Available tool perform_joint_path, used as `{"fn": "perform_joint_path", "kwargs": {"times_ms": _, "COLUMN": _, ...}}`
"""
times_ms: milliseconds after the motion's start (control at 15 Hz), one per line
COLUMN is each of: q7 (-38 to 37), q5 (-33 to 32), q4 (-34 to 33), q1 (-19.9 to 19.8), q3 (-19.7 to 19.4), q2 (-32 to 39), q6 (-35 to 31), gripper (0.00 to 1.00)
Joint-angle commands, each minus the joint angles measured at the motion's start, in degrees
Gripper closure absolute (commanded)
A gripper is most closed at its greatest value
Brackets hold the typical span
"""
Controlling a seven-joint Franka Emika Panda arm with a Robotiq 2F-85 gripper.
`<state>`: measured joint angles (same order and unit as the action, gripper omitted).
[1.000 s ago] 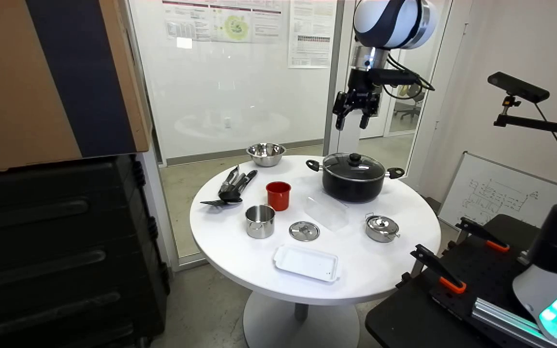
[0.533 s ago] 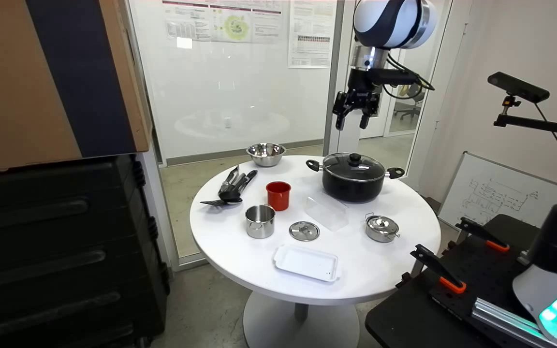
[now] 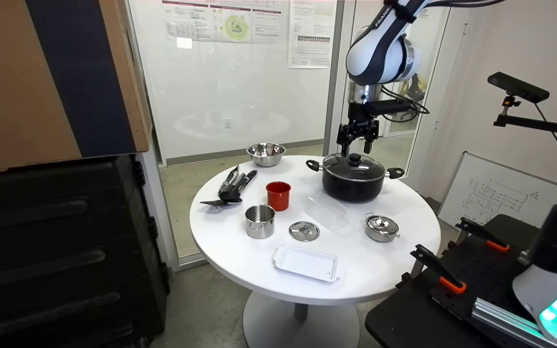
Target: Pick up the plastic lunch box and put it on the white lid. Pick up the lid from the table and put it on the silver pot. Pick up the lid from the other silver pot and put it on the table.
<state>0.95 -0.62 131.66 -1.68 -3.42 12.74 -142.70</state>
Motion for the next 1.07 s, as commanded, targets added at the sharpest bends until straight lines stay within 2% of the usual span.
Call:
{"fn": "perform_joint_path", "kwargs": {"times_ms": 0, "q7": -1.48, "q5": -1.77, "q4": -4.44, "q1": 0.16, "q3": -0.18, "q2": 7.75, "q6": -2.04, "gripper": 0.0}}
{"fn": "perform_joint_path", "kwargs": {"times_ms": 200, "q7": 0.88, "q5": -2.1, "q4": -5.84, "q1": 0.15, "q3": 0.17, "q2": 11.45, "q6": -2.64, "gripper": 0.0}}
{"fn": "perform_joint_path", "kwargs": {"times_ms": 467, "q7": 4.97, "q5": -5.81, "q4": -7.95, "q1": 0.59, "q3": 0.55, "q2": 15.1, "q6": -1.56, "gripper": 0.0}}
{"fn": "perform_joint_path", "kwargs": {"times_ms": 1000, "q7": 3.95, "q5": -5.3, "q4": -7.85, "q1": 0.42, "q3": 0.97, "q2": 14.57, "q6": -1.78, "gripper": 0.0}}
